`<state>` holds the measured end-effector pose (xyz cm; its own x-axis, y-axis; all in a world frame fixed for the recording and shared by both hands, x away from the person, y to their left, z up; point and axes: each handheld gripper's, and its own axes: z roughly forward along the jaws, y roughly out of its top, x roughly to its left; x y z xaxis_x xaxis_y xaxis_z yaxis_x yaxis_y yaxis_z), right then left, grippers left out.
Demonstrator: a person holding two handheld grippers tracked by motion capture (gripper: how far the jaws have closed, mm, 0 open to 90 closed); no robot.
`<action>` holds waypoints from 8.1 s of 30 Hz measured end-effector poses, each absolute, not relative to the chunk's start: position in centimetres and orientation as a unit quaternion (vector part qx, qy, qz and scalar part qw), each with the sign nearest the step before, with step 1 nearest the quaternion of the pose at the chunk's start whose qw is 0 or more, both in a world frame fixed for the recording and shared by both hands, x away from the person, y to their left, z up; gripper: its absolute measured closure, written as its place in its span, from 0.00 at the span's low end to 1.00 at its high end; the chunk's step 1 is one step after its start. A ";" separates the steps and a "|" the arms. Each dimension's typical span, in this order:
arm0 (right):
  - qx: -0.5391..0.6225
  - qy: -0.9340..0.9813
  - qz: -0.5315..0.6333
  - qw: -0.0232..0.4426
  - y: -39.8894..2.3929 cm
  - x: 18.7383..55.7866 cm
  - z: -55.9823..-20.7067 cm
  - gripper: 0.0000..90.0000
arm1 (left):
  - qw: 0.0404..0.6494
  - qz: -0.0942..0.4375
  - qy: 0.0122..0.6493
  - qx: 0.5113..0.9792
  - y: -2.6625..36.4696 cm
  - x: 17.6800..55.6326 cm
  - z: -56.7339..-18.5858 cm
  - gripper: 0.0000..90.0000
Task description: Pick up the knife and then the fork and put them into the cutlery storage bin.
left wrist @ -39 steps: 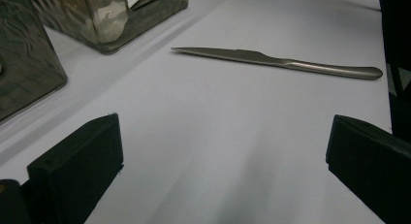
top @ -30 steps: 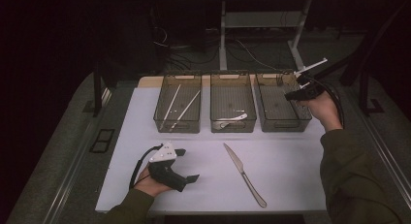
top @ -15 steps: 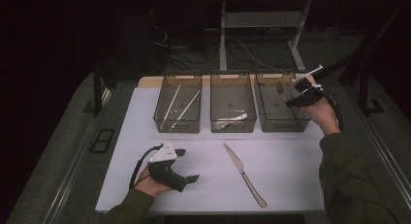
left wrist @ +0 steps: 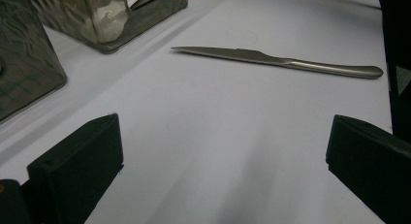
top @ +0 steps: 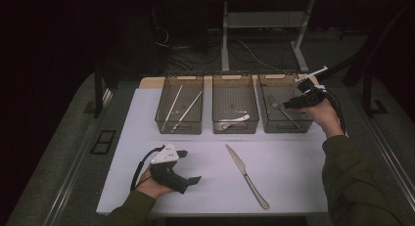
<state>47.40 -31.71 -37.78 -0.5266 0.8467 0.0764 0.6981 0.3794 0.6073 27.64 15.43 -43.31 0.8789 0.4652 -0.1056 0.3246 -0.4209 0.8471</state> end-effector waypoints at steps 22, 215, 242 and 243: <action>0.397 0.834 0.374 0.088 -29.0 38.7 -35.9 0.50 | 0.483 0.076 0.238 0.839 15.3 27.5 -43.3 0.00; 0.401 0.848 0.317 0.139 -29.0 41.7 -29.3 0.89 | 0.483 0.074 0.238 0.839 15.3 27.6 -43.3 0.00; 0.480 0.813 0.293 0.149 -30.7 47.5 -34.5 0.89 | 0.483 0.072 0.237 0.840 15.4 27.6 -43.3 0.00; 0.483 0.812 0.292 0.146 -30.8 47.6 -34.8 0.89 | 0.483 0.072 0.237 0.840 15.3 27.6 -43.3 0.00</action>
<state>47.56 -30.78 -34.84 -0.4908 0.8700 0.0458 0.7000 0.3626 0.6152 27.60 15.35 -43.32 0.8776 0.4670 -0.1084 0.3285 -0.4212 0.8454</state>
